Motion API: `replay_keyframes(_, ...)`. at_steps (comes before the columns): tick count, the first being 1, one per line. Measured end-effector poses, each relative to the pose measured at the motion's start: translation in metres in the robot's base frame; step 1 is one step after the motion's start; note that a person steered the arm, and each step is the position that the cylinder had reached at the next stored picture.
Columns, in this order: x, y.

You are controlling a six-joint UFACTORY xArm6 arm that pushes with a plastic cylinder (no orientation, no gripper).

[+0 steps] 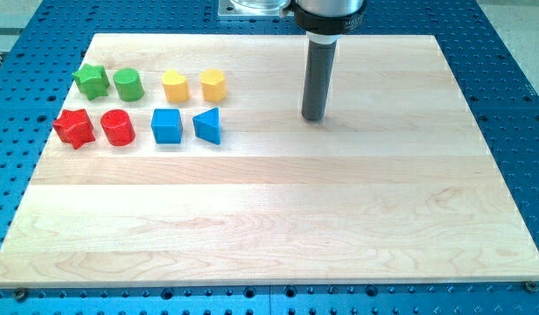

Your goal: Place the red star top of the red circle

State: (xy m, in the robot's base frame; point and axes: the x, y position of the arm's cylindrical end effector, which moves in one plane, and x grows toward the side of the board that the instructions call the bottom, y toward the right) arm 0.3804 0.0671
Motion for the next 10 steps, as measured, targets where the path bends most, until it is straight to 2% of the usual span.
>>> replay_keyframes(2,0.005,-0.003)
replay_keyframes(3,0.075,-0.012)
replay_keyframes(4,0.158,-0.122)
replay_keyframes(5,0.186,-0.229)
replay_keyframes(7,0.19,-0.233)
replay_keyframes(8,0.188,-0.281)
replay_keyframes(9,0.173,-0.368)
replay_keyframes(10,0.115,-0.357)
